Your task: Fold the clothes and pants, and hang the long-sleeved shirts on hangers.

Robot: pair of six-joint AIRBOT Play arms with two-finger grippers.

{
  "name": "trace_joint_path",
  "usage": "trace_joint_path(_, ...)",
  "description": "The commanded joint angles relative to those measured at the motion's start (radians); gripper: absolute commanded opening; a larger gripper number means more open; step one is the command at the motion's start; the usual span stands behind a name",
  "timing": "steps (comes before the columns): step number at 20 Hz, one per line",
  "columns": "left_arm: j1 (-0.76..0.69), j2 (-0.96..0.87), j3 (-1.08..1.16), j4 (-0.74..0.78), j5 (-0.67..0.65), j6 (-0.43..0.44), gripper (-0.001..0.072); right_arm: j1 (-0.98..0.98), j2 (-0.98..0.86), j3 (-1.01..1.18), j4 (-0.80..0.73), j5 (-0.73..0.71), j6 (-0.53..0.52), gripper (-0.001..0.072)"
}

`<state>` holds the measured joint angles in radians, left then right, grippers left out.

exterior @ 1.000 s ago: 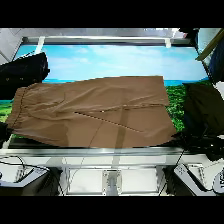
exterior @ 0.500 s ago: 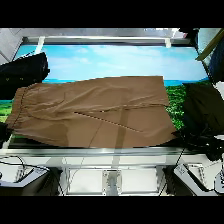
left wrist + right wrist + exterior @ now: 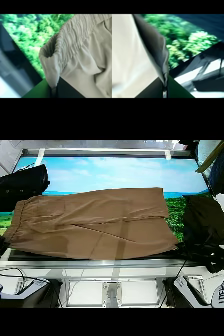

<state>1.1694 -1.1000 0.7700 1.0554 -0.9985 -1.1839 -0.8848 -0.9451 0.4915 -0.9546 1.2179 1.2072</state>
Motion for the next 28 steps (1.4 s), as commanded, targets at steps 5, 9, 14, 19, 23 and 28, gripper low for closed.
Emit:
trace_joint_path(5, -0.061, 0.049, 0.242, 0.209, -0.266, -0.081, 0.0014, 0.116, 0.132, 0.353, -0.004, 0.131, 0.070, 0.0013)
trace_joint_path(9, -0.278, 0.013, 0.324, 0.276, -0.114, -0.219, 0.0014, 0.357, -0.028, 0.379, -0.010, -0.062, 0.174, 0.0013)
trace_joint_path(14, -0.489, -0.198, 0.548, 0.489, -0.011, -0.455, 0.0014, 0.503, -0.384, 0.631, -0.006, -0.180, 0.225, 0.0014)
trace_joint_path(19, -0.608, -0.426, 0.734, 0.605, -0.003, -0.566, 0.0014, 0.606, -0.673, 0.935, 0.005, -0.271, 0.280, 0.0014)
trace_joint_path(23, -0.642, -0.537, 0.824, 0.639, 0.033, -0.594, 0.0014, 0.617, -0.812, 1.087, 0.005, -0.343, 0.330, 0.0014)
trace_joint_path(28, -0.665, -0.624, 0.829, 0.637, 0.107, -0.645, 0.0015, 0.630, -0.918, 1.164, 0.055, -0.412, 0.357, 0.0014)
